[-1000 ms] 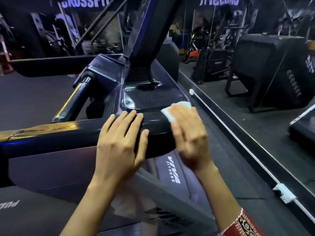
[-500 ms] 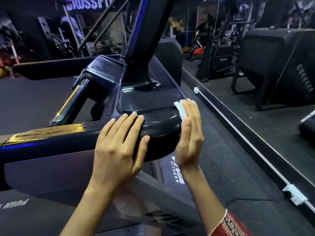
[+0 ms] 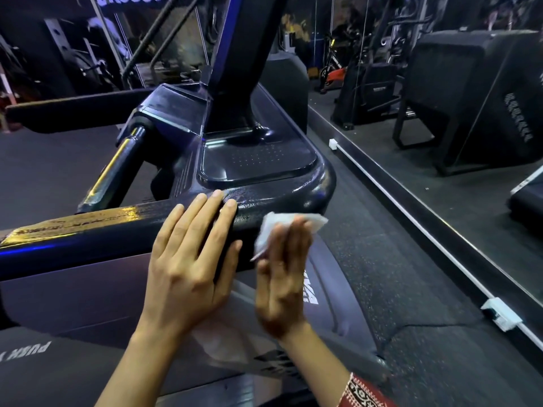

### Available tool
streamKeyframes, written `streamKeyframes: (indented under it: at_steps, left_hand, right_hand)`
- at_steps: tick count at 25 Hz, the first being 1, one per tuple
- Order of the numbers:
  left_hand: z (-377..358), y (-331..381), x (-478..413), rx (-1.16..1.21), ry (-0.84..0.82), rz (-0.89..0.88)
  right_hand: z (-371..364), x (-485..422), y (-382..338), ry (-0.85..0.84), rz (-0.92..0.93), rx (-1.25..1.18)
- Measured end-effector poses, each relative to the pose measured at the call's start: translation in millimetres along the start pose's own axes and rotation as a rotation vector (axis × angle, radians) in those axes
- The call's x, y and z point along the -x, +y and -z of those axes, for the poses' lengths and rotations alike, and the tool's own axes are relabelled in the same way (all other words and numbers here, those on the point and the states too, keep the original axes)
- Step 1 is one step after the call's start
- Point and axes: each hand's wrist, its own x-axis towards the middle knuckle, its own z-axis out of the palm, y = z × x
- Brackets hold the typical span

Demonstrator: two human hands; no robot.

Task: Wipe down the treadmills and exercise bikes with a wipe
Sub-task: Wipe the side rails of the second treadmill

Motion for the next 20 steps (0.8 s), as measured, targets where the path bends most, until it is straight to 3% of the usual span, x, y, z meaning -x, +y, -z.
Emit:
streamKeyframes:
  at_steps: [2,5,7,10,11,14,16,20]
  left_hand:
    - [1.1,-3.9,7.1,-0.016,-0.005,-0.021]
    - [4.6,-8.7,12.6,-0.033,-0.03,-0.045]
    - [7.2,-12.7,17.2,-0.04,-0.031,-0.052]
    - [11.1,-19.0,25.0,-0.072,-0.033,-0.066]
    - [12.8,-21.2,29.4,-0.08,-0.033,-0.069]
    - [19.0,-32.4,43.2,-0.109,-0.02,-0.066]
    - [23.8,-43.3,53.9,-0.115,-0.009,-0.062]
    - [39.1,-74.0,72.7,-0.092,0.001,-0.073]
  right_hand:
    - [0.9,11.7,15.9,-0.052,0.248,0.188]
    - [6.1,-11.2,17.8,0.062,0.003,0.108]
    - [-2.0,-11.8,3.5,0.065,-0.037,0.052]
    - [-17.8,32.2,4.5,-0.068,0.283,0.292]
    - [-14.2,37.4,13.6,-0.098,0.313,0.327]
    - [-6.8,16.3,12.5,0.007,0.023,0.213]
    - [-20.3,3.2,-16.2,0.082,-0.043,0.174]
    - [-53.2,40.6,-32.4,-0.06,0.275,0.382]
